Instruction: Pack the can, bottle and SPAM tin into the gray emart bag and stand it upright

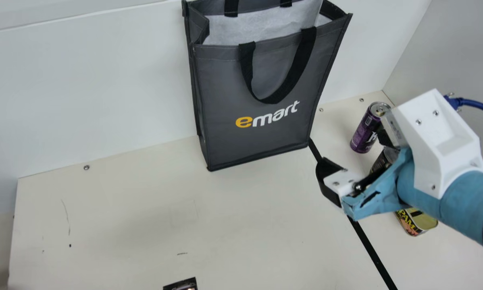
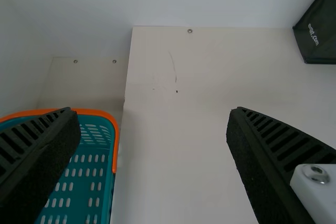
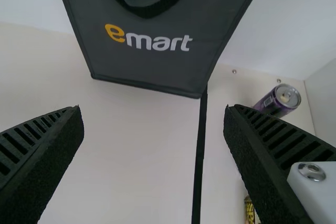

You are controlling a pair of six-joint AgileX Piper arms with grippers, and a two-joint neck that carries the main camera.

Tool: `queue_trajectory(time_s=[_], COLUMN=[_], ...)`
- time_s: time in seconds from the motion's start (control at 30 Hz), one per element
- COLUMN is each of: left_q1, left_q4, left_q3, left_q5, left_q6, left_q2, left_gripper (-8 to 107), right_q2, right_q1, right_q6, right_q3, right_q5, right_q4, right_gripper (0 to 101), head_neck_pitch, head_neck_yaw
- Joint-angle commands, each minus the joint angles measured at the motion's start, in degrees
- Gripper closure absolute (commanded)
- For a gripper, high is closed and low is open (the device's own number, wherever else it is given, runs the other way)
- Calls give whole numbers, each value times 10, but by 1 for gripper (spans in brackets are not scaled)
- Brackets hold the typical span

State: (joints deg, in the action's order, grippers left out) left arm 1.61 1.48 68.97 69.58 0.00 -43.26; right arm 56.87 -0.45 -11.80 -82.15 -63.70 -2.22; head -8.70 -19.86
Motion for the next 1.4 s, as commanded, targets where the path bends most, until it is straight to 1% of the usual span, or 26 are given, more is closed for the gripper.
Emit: queue_trajectory(time_s=[0.0,0.37,0.57,0.77,0.93,1.2,1.37], left_q1=[0,0,0,0,0,0,0], left_q4=[0,0,0,0,0,0,0], left_q3=[0,0,0,0,0,0,0], left_q5=[0,0,0,0,0,0,0], left_q6=[0,0,0,0,0,0,0], left_q2=[0,0,0,0,0,0,0], left_gripper=[9,9,9,9,9,9,9], right_q2=[9,58,85,118,154,205,231], right_q1=[-2,-20,-35,-52,-69,-75,-72], right_q6=[-12,-72,-113,-161,-205,-266,-301], right_q3=[-12,-88,-131,-181,-233,-286,-313], right_q5=[-1,-12,-24,-42,-61,-62,-62], right_q4=[-3,-25,-41,-63,-88,-113,-117], right_gripper=[6,6,6,6,6,6,6], head_neck_pitch=[-13,-13,-13,-13,-13,-13,-13], head_neck_yaw=[-1,-1,-1,-1,-1,-1,-1])
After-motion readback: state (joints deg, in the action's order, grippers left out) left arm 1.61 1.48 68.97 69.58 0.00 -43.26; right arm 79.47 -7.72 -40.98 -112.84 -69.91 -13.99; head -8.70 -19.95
